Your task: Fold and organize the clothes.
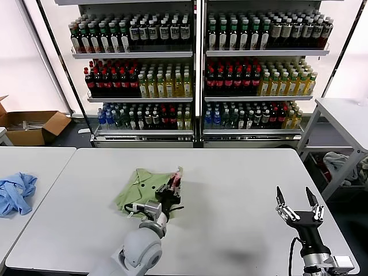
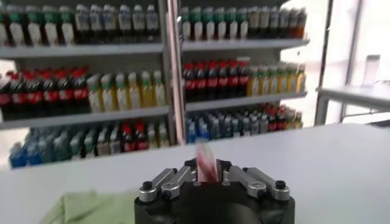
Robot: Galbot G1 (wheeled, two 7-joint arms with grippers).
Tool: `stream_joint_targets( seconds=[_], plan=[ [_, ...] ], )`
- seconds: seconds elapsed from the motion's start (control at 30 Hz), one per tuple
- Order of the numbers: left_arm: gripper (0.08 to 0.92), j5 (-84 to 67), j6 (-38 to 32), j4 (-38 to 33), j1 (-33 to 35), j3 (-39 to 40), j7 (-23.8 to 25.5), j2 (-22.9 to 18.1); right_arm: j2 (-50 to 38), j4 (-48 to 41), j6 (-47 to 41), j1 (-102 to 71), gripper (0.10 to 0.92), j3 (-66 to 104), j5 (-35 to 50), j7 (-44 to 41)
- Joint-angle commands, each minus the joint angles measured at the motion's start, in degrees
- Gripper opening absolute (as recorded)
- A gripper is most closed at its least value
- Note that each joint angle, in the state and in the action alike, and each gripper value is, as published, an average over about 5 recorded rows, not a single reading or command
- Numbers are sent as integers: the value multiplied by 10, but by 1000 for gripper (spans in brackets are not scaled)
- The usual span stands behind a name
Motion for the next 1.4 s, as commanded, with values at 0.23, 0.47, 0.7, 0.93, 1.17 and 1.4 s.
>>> stream_joint_targets(
  seconds=[0.23, 0.47, 0.7, 0.93, 1.17, 1.4],
  plan=[
    [506, 26, -55, -123, -71, -35, -28, 28, 8, -5, -63, 67, 823, -55, -8, 0],
    [706, 1, -36, -210, 131, -271, 100, 150, 19, -21, -231, 236, 823, -200, 44, 30],
    [819, 78, -75, -251, 313, -329, 92, 114, 81, -102, -331, 448, 823, -394, 157, 119],
    [823, 128, -98, -251, 353, -311, 92, 84, 139, -176, -353, 481, 823, -474, 185, 126],
    [823, 134, -88, -246, 356, -304, 91, 77, 178, -233, -347, 446, 823, -444, 176, 104],
    [823, 136, -80, -232, 356, -300, 91, 76, 182, -264, -333, 429, 823, -421, 162, 89]
  ],
)
